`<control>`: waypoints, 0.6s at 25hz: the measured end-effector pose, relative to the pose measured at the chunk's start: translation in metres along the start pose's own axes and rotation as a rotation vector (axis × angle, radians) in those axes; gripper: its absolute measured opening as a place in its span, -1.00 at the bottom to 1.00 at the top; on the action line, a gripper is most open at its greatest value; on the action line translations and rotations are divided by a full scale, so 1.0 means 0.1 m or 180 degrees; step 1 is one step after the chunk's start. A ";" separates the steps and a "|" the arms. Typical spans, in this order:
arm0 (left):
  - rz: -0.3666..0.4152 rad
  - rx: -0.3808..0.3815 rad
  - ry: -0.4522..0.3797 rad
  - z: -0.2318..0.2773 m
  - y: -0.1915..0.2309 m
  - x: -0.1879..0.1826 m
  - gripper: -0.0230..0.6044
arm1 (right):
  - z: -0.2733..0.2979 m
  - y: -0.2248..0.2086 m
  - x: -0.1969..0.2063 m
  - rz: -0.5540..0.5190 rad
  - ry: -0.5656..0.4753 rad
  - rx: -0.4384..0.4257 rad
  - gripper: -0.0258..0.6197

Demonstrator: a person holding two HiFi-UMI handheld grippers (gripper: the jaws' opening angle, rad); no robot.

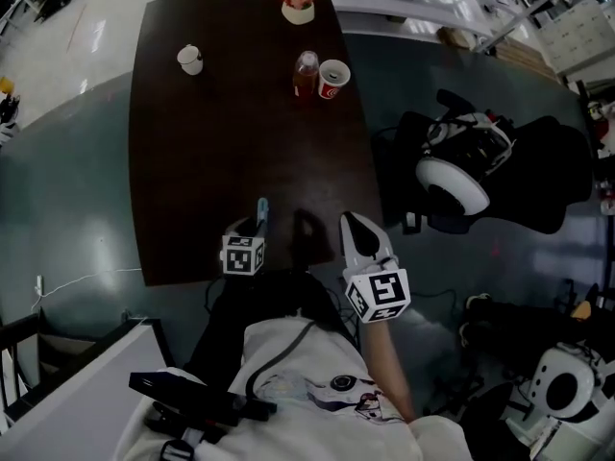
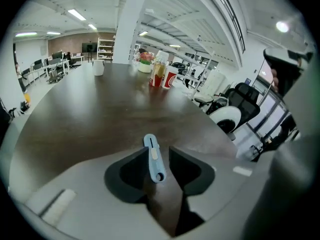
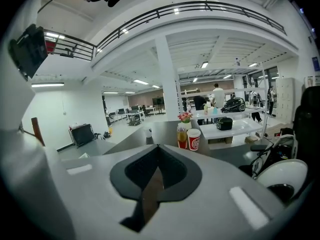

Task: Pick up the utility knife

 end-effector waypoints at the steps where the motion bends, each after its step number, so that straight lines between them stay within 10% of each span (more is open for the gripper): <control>1: 0.0038 -0.0065 0.0040 0.07 -0.01 0.01 -0.50 | -0.01 -0.04 0.02 0.0003 0.0022 0.0002 -0.92; 15: 0.0167 -0.0665 0.0400 0.57 -0.09 0.20 -0.32 | 0.00 -0.29 0.08 0.0009 0.0188 -0.0039 -0.92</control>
Point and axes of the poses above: the fingertips, and each gripper's own axes: z forward along the fingers, y to its left, x out of its underside, the point moved 7 cm from there along -z, backward along the fingers, and after that the axes turned 7 degrees about y, right-handed, at the moved point
